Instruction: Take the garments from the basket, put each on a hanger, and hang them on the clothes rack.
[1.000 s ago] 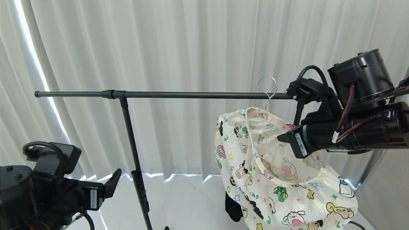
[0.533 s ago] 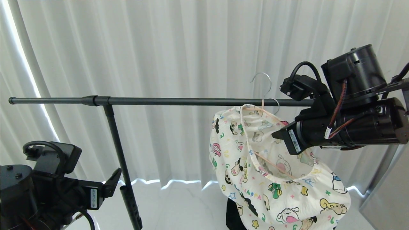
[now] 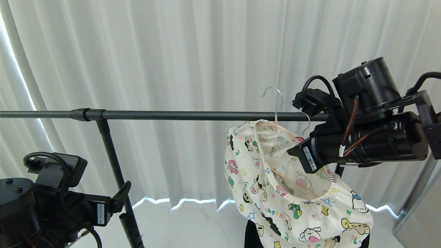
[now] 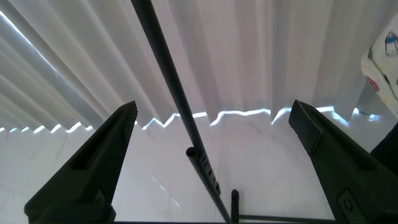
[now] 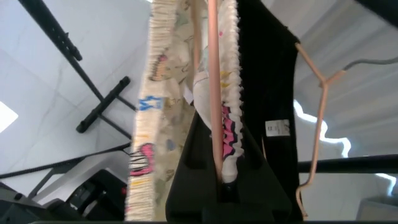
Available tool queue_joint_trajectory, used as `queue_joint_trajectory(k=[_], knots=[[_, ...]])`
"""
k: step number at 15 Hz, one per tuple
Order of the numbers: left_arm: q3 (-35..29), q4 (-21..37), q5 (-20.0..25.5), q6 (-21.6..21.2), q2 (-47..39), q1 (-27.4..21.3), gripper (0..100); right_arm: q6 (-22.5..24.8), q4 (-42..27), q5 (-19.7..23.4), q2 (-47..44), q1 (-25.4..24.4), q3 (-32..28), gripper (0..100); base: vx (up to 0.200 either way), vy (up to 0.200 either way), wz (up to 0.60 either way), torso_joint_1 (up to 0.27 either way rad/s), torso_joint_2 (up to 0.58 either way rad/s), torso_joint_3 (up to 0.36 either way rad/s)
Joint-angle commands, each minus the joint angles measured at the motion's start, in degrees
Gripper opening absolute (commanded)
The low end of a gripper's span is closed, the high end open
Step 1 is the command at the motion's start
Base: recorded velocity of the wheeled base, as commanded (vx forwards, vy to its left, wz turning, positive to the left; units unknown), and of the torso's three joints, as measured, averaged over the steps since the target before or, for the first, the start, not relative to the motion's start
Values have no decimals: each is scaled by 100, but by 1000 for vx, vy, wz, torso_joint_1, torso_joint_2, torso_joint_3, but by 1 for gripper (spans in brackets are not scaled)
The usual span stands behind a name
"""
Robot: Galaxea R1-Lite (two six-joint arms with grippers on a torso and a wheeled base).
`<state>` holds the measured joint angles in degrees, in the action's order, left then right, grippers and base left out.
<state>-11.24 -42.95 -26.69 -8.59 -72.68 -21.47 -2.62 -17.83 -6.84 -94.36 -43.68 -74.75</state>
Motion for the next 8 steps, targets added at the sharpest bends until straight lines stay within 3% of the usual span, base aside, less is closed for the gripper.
queue_joint_trajectory(k=[1, 8], knots=[[-10, -3, -3, -2, -1, 2, 100, -2, 17, -2, -241, -35, -66, 0, 0, 0, 0, 0, 0, 0], [43, -3, -3, 7, -1, -7, 100, -19, -1, -107, -918, 132, -400, 0, 0, 0, 0, 0, 0, 0]])
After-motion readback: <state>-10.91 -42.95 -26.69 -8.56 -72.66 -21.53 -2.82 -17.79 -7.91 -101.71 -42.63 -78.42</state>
